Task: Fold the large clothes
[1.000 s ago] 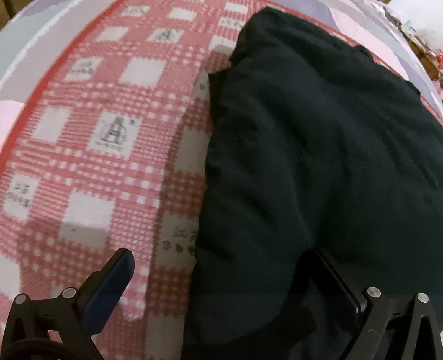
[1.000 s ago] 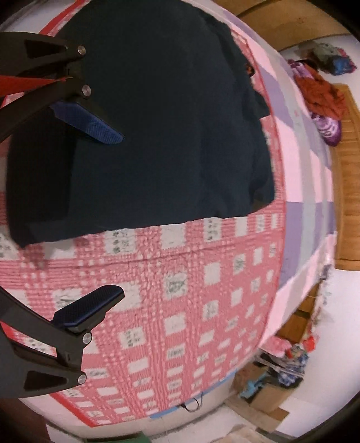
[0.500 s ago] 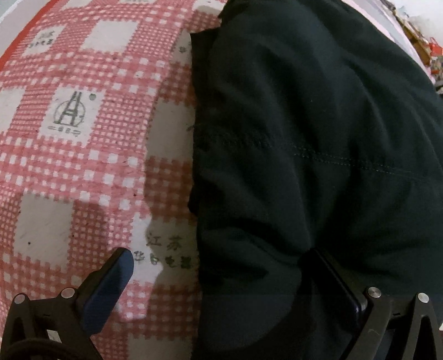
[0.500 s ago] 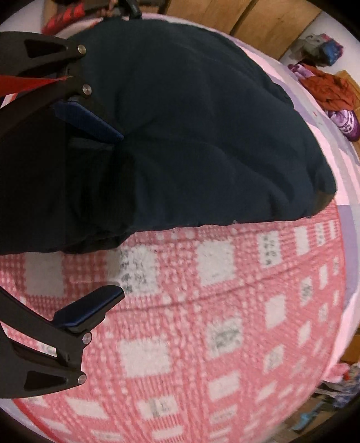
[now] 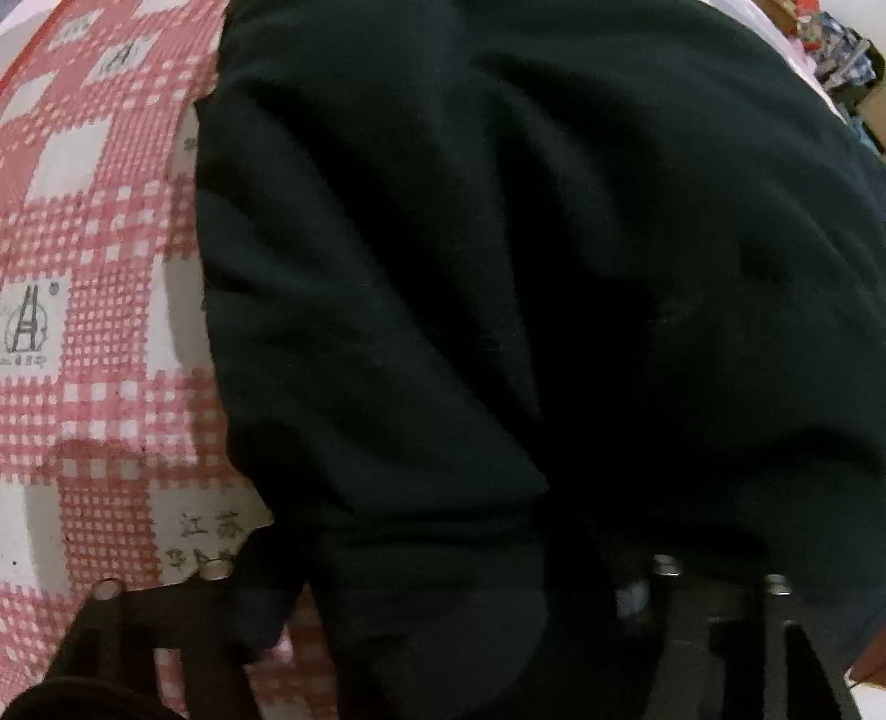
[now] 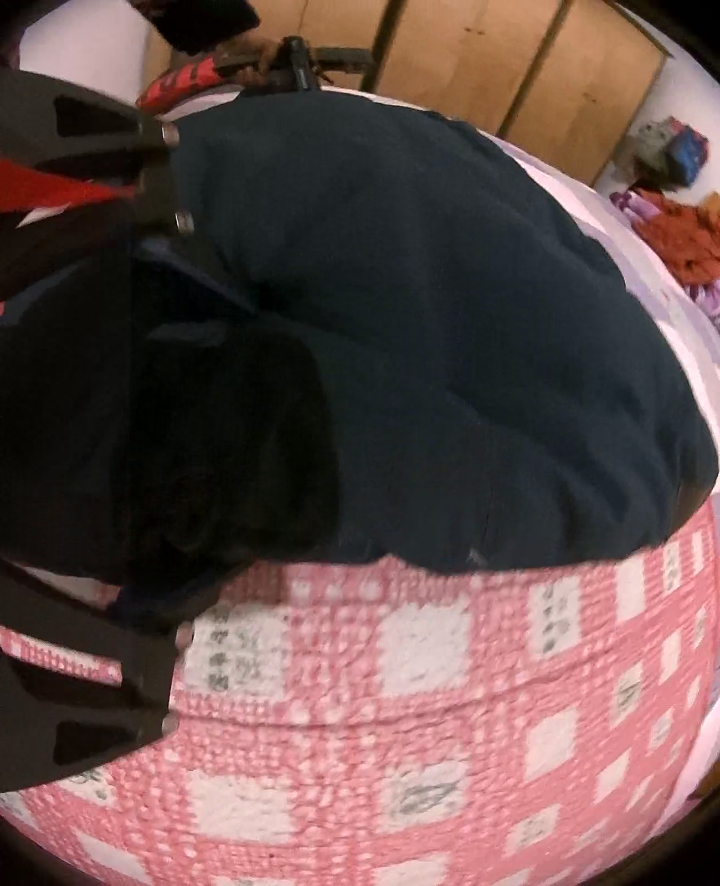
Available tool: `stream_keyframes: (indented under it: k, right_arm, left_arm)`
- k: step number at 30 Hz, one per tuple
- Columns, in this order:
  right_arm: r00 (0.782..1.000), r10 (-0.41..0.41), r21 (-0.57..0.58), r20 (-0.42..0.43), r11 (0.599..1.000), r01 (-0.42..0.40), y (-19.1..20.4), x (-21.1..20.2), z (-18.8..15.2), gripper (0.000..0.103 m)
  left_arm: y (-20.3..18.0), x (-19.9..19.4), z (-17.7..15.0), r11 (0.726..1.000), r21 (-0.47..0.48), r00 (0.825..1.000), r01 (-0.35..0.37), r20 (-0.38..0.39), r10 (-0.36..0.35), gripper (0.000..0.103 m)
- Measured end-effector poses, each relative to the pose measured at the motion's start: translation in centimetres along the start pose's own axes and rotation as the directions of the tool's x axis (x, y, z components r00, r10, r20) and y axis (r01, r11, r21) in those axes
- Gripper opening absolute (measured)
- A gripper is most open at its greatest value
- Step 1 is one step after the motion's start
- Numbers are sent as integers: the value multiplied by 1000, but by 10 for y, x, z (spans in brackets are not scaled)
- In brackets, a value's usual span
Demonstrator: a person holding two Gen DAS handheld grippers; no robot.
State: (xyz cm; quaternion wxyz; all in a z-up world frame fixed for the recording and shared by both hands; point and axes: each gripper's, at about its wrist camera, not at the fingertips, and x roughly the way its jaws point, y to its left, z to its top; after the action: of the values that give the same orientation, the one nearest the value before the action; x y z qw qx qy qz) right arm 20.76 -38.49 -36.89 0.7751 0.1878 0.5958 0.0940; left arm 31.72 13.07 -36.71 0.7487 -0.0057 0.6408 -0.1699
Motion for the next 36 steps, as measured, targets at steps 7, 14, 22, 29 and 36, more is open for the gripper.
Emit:
stream_keyframes:
  k: [7,14,22,29,36]
  right_arm:
    - [966,-240,-166,100,953,254,64,-15,-13,38]
    - [895,-387,-202,222,880,430,92,-31,-21,25]
    - [859,-405,-225,314,847,482,107,-53,-17,21]
    - [838,-387,-226,384,841,492,133,-77,-22,20]
    - [899,-367,-109,238,910,400,88,-56,-15,23]
  left_arm:
    - [-44,-18,-15,984,53,981,-170,105,164,31]
    - [-55,-48,-23,972,8,958,-234,174,229,19]
    - [-33,-79,-24,971,-5,948,-237,216,232,13]
    - [-35,-102,-24,968,10,942,-250,233,240,10]
    - [-13,-72,-12,981,-41,975,-188,116,191,15]
